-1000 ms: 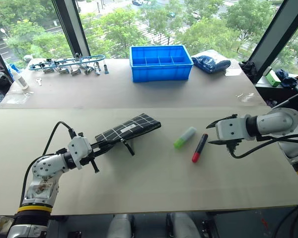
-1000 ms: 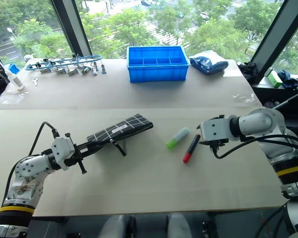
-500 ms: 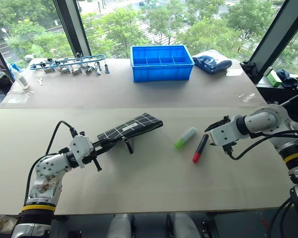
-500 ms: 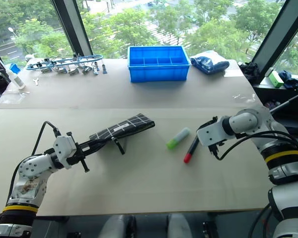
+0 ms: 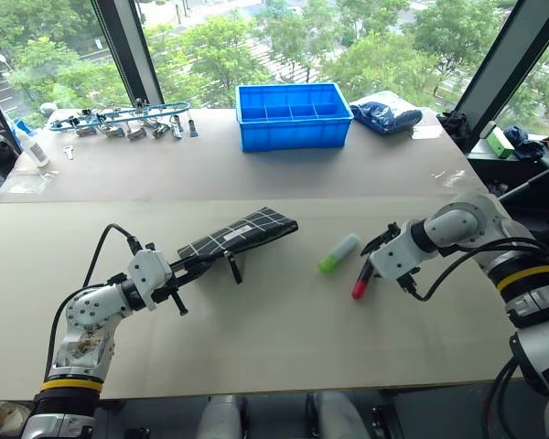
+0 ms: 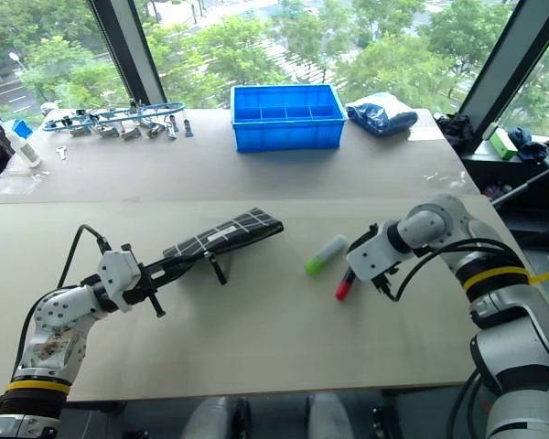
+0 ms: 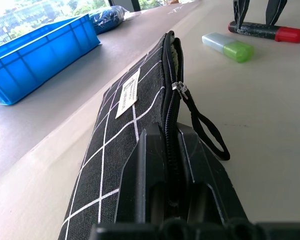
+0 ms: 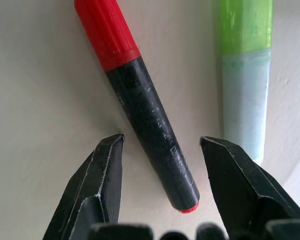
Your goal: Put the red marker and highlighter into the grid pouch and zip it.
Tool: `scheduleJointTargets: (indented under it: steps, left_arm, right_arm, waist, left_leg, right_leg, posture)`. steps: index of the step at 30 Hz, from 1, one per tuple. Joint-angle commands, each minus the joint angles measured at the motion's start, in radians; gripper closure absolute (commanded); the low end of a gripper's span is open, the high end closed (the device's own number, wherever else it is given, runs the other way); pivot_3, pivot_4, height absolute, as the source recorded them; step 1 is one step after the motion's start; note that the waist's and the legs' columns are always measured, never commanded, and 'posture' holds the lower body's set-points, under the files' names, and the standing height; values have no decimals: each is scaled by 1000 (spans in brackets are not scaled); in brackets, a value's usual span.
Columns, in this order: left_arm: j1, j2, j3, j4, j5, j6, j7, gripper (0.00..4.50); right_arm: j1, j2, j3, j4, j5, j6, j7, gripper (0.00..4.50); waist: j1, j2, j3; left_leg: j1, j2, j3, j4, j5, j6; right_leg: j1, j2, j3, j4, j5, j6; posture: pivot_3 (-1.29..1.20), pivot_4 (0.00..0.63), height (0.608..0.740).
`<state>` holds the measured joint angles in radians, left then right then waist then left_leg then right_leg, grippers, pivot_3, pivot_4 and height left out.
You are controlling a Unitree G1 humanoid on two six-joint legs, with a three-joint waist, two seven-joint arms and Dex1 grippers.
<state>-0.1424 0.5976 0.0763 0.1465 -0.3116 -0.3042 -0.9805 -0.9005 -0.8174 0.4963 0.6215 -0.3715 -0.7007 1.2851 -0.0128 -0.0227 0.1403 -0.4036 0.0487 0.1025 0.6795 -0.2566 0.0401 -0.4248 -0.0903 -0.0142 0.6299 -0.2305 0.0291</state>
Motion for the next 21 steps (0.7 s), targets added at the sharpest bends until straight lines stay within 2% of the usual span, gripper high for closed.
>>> scheduleJointTargets:
  steps: [1,3,6,8,9,10,11,17,19,21]
  left_arm:
    - [4,0,17,-38,1,-18,14,4500]
    - [9,2,20,-43,2,-19,20,4500]
    - [10,3,23,-47,1,-17,28,4500]
    - [14,5,25,-50,-1,-17,30,4500]
    - [15,5,25,-51,-1,-17,31,4500]
    - [15,5,25,-51,-1,-17,33,4500]
    - [14,5,25,-51,0,-16,33,4500]
    - [-7,2,17,-40,3,-15,34,4500]
    - [-13,1,15,-36,3,-14,33,4500]
    - [-13,1,15,-37,2,-14,31,4500]
  right_arm:
    - [-37,20,28,29,-29,-52,13,1753]
    - [-46,24,39,43,-33,-65,29,1753]
    - [-57,25,45,66,-28,-75,51,2423]
    - [-60,21,47,72,-16,-81,75,3205]
    - [-61,20,47,74,-9,-80,88,3376]
    - [-59,18,46,74,-1,-81,101,3849]
    - [-58,18,44,74,5,-79,108,4035]
    - [-27,0,2,42,34,8,108,4065]
    - [4,-17,-46,-17,83,141,126,4065]
    - [52,-52,-115,-163,235,361,233,4065]
  waist:
    - [0,0,0]
    - [-1,0,0]
    - [-1,0,0]
    - [-1,0,0]
    - [-1,0,0]
    - [-1,0,0]
    - [-1,0,0]
    - [1,0,0]
    - [4,0,0]
    - [8,0,0]
  left_leg:
    - [0,0,0,0,0,0]
    - [1,0,0,0,0,0]
    - [1,0,1,0,0,0]
    - [1,0,1,0,0,0]
    - [2,0,1,0,0,0]
    - [2,0,1,0,0,0]
    - [3,0,2,0,0,0]
    - [3,1,2,0,0,0]
    - [3,1,2,0,0,0]
    - [2,1,2,0,0,0]
  right_leg:
    - [0,0,0,0,0,0]
    - [0,0,0,0,0,0]
    - [1,0,0,0,0,0]
    - [1,0,0,0,0,0]
    - [1,0,1,0,0,0]
    - [1,0,1,1,0,0]
    - [1,0,1,1,0,0]
    - [1,-1,1,1,0,0]
    - [2,-1,1,1,0,0]
    - [1,-2,1,1,0,0]
  posture:
    - [0,150,740]
    - [0,150,740]
    - [0,150,740]
    - [0,150,740]
    - [0,150,740]
    - [0,150,740]
    - [0,150,740]
    - [0,150,740]
    - [0,150,740]
    - [0,150,740]
